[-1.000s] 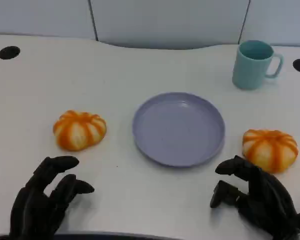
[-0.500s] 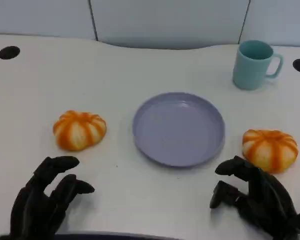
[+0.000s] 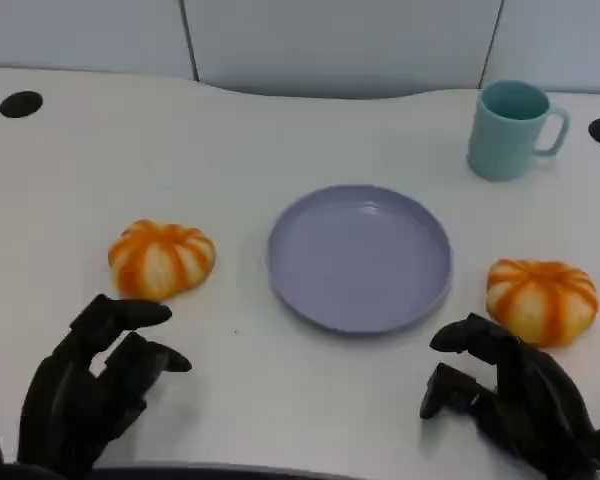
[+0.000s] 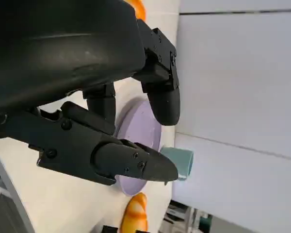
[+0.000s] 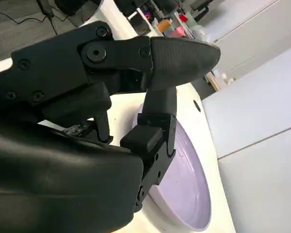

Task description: Grasp the bread from the table and place it into the plate.

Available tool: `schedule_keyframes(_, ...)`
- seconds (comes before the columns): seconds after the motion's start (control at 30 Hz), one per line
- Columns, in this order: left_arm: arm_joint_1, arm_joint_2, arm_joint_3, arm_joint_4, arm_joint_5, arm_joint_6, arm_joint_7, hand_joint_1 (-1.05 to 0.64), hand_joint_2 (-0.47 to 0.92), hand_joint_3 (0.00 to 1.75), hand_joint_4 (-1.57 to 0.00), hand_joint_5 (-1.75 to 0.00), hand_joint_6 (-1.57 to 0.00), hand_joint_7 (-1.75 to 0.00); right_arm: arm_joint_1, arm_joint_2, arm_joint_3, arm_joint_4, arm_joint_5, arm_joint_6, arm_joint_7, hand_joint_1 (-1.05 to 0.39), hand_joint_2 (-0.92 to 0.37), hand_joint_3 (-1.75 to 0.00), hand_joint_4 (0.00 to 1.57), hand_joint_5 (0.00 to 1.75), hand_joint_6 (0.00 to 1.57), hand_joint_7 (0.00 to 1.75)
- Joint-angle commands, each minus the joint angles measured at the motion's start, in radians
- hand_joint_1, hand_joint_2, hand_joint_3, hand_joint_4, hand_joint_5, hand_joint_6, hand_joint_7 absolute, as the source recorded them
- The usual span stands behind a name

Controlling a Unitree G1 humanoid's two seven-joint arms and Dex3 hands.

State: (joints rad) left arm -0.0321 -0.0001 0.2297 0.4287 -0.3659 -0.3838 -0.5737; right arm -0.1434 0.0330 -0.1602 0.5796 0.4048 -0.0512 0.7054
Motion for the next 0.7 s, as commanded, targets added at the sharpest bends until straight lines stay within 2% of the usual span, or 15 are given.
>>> schedule_keyframes(0.03,-0.004,0.035,-0.016,-0.027,0.073,-0.108,0.032,-0.61,0.92,0.20,-0.35,-1.38,-0.39,-0.96,0.005,-0.013,-0.011,0.005,0.009,0.004,-0.001,-0.49,-0.92,-0.46,0.70,1.52,0.65,1.09)
schedule_keyframes(0.2,-0.013,0.066,-0.036,-0.068,0.125,-0.144,0.062,-0.60,0.92,0.20,-0.30,-1.27,-0.42,-0.75,0.005,-0.010,-0.011,0.008,0.008,0.004,-0.004,-0.49,-0.92,-0.46,0.71,1.50,0.66,1.07)
schedule_keyframes(0.3,-0.017,0.108,-0.052,-0.110,0.242,-0.168,0.135,-0.60,0.92,0.20,-0.25,-1.15,-0.44,-0.55,0.004,-0.007,-0.012,0.013,0.009,-0.004,0.001,-0.51,-0.92,-0.45,0.70,1.51,0.65,1.08)
schedule_keyframes(0.47,-0.065,0.205,-0.068,-0.118,0.505,-0.248,0.305,-0.63,0.92,0.20,-0.27,-0.83,-0.53,-0.14,0.001,-0.007,-0.013,0.021,0.009,-0.006,0.002,-0.50,-0.92,-0.44,0.70,1.51,0.66,1.07)
schedule_keyframes(0.6,-0.121,0.297,-0.094,-0.128,0.732,-0.255,0.452,-0.65,0.92,0.21,-0.27,-0.70,-0.51,-0.05,0.001,-0.005,-0.014,0.020,0.011,0.000,0.000,-0.50,-0.92,-0.42,0.71,1.50,0.66,1.07)
schedule_keyframes(0.7,-0.159,0.355,-0.126,-0.142,0.853,-0.219,0.518,-0.68,0.92,0.22,-0.28,-0.51,-0.48,-0.01,0.009,-0.003,-0.007,0.005,-0.001,-0.014,-0.010,-0.49,-0.92,-0.45,0.71,1.49,0.66,1.08)
